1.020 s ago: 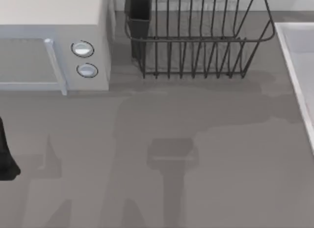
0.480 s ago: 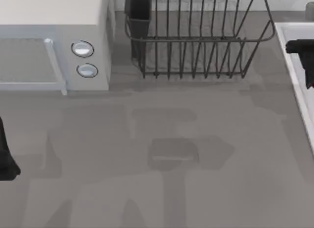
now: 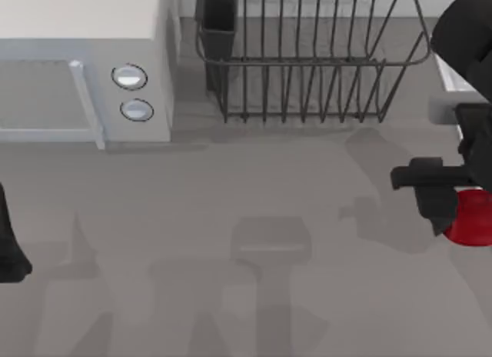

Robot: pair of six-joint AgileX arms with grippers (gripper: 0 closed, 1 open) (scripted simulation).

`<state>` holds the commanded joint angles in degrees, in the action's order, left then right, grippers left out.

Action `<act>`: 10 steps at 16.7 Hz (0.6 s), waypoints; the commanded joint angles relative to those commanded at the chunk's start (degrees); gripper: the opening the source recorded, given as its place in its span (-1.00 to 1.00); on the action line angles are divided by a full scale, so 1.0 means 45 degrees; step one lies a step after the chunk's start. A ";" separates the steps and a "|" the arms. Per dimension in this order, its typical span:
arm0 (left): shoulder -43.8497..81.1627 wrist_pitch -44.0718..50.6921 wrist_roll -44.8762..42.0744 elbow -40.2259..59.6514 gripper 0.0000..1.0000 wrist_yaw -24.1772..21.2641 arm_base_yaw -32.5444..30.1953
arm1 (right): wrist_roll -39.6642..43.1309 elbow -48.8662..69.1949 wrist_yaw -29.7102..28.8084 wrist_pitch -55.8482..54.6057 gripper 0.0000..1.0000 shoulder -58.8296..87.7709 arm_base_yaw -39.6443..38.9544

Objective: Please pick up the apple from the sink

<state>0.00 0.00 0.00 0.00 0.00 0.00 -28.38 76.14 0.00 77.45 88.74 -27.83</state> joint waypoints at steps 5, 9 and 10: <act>0.0000 0.0000 0.0000 0.0000 1.00 0.0000 0.0000 | -0.0060 -0.0062 0.0017 -0.0020 -1.00 0.0010 -0.0004; 0.0000 0.0000 0.0000 0.0000 1.00 0.0000 0.0000 | -0.0076 -0.1285 0.0012 -0.1440 -1.00 0.0270 -0.0030; 0.0000 0.0000 0.0000 0.0000 1.00 0.0000 0.0000 | -0.0083 -0.1752 0.0011 -0.2084 -1.00 0.0370 -0.0040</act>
<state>0.00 0.00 0.00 0.00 0.00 0.00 -28.75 68.26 0.05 68.07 90.41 -28.01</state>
